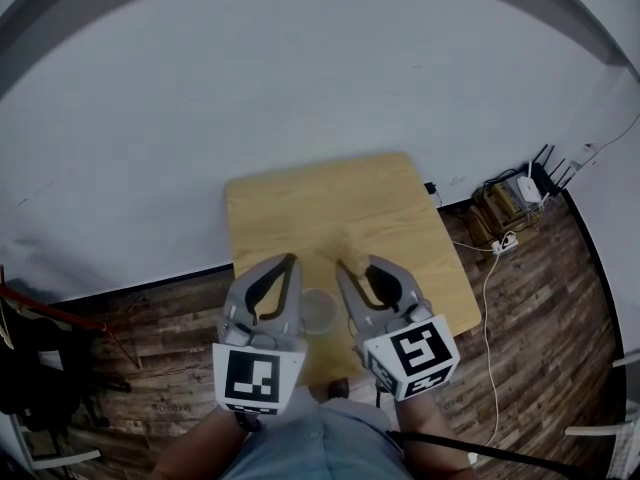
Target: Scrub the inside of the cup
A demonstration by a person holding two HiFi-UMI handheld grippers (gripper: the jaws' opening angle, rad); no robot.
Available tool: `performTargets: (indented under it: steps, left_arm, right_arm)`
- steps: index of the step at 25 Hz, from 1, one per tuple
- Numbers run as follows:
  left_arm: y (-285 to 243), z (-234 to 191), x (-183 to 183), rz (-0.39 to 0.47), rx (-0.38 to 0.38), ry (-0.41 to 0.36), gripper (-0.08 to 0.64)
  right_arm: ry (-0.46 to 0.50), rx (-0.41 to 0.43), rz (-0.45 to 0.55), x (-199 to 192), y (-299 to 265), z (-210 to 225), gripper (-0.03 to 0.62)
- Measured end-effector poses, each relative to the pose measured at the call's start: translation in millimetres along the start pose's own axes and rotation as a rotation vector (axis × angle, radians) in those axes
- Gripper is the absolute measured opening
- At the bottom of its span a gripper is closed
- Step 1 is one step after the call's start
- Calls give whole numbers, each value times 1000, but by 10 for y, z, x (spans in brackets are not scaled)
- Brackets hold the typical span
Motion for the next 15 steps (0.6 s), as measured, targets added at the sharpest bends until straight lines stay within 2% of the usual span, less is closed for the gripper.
performTargets:
  steps: [15]
  left_arm:
    - [-29, 113, -42, 7, -11, -29, 21]
  right_arm:
    - [3, 19, -9, -58, -29, 61, 71]
Point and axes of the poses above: the fingertips, and each gripper's own axes: y backward along the fingers, z to its right, x out of its top, the point moved 3 cm from there along y, backward along the fingers, and after that the axes turned 13 degrees about x, right-handed, at the moved point
